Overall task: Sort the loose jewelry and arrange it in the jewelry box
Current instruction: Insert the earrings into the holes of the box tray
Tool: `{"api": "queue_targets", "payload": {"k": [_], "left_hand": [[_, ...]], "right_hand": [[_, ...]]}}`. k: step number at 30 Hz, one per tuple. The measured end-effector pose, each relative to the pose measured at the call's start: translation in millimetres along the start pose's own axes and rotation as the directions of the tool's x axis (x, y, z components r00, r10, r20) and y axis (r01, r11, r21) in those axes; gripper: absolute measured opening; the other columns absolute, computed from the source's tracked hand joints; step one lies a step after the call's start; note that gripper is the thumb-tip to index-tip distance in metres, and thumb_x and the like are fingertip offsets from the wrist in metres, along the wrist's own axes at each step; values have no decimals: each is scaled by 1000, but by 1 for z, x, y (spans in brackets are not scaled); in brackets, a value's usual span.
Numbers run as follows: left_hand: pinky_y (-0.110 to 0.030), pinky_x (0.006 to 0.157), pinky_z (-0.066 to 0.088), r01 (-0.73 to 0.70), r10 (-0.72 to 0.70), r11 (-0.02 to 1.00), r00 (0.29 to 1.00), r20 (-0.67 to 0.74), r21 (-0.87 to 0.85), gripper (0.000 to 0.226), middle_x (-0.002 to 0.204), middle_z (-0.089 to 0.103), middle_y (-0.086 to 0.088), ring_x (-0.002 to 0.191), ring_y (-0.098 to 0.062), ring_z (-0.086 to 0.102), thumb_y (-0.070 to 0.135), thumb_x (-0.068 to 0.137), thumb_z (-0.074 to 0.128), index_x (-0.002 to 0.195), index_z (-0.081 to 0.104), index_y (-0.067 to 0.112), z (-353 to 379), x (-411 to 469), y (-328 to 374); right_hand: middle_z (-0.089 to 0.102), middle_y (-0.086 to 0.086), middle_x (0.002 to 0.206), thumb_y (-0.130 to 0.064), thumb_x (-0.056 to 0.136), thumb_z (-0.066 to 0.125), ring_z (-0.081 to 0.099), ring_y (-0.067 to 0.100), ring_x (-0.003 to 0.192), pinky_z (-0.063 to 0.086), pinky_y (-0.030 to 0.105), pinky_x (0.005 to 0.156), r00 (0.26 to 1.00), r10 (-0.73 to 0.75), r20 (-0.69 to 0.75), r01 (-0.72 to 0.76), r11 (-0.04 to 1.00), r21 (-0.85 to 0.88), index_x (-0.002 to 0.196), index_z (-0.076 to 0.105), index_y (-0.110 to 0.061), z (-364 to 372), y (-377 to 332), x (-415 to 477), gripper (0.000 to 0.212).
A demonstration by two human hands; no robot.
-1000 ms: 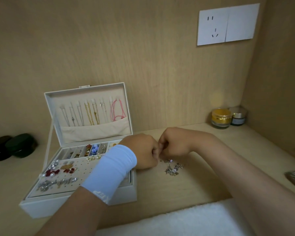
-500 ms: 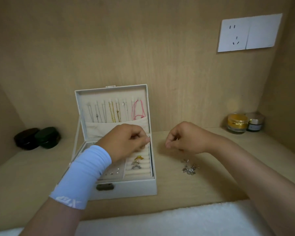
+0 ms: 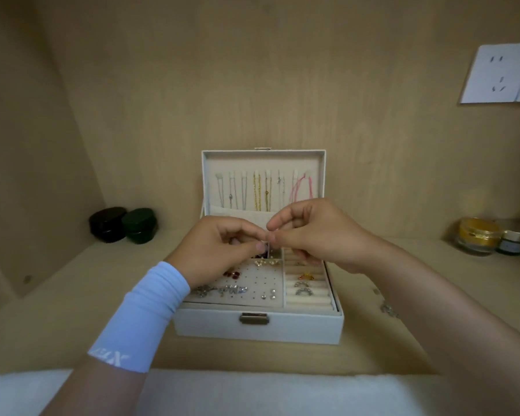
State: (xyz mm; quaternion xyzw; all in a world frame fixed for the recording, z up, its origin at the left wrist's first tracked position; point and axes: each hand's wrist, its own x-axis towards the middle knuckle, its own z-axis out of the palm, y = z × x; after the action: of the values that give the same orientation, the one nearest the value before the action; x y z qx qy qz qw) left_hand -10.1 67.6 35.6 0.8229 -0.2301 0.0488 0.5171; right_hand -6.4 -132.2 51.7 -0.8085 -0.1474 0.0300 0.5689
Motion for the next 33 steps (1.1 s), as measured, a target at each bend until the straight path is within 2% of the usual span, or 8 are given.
{"api": "queue_targets", "payload": {"k": [5,10,14,19,26,28,31,33], "left_hand": [[-27,93,54,-40,42,993,999,20,-115,28,101,76,6,101,-10,70,5,86,70,104,76,24,-15,-9,-16],[-10,70,48,-51,59,991,997,55,-124,25,89,77,7,77,3,67,0,86,68,106,75,15,-20,-14,-27],[-10,63,48,-58,69,988,995,73,-142,18,77,76,8,69,3,66,1,85,70,97,76,13,-24,-14,-30],[-19,57,50,-39,53,972,997,51,-232,15,77,74,1,60,-9,60,4,85,70,91,76,17,-30,-14,-37],[-20,41,36,12,-22,942,999,-26,-336,8,80,73,-7,53,-14,55,12,89,66,91,72,15,-32,-15,-40],[-22,42,36,42,-56,945,998,-36,-325,9,75,69,-16,51,-19,49,16,91,66,89,74,19,-30,-14,-40],[-20,42,35,126,-155,905,987,-40,-407,13,62,62,-4,48,-13,47,17,93,64,86,74,17,-29,-15,-38],[-17,41,34,176,-196,843,981,15,-508,15,70,64,-1,53,-10,49,15,93,64,82,74,17,-29,-15,-37]], "right_hand": [[71,24,91,-12,80,81,51,14,49,36,25,42,995,11,102,-12,1000,11,123,62,-19,22,-7,11,47],[76,8,84,-10,86,76,51,13,49,37,21,38,977,60,204,-57,998,-21,143,48,-19,26,-5,16,64],[75,12,85,-16,78,79,49,12,45,35,20,35,947,94,308,-122,990,72,142,48,-17,27,0,22,71],[72,12,75,-13,74,76,52,10,39,37,17,33,950,69,304,-149,958,247,125,59,-11,36,0,24,54],[72,16,75,-13,76,77,54,17,44,40,22,35,997,-37,72,13,951,309,103,64,-3,56,-1,22,31],[72,14,73,-15,76,77,54,19,46,41,24,36,995,-97,17,90,962,256,96,68,0,58,-2,19,27],[69,4,62,-14,75,83,54,19,46,45,28,40,967,-241,-79,244,969,27,88,75,-8,57,-1,17,16],[69,-1,62,-12,77,84,55,15,46,47,28,45,927,-359,-109,340,927,-158,85,78,-17,54,1,16,11]]}}
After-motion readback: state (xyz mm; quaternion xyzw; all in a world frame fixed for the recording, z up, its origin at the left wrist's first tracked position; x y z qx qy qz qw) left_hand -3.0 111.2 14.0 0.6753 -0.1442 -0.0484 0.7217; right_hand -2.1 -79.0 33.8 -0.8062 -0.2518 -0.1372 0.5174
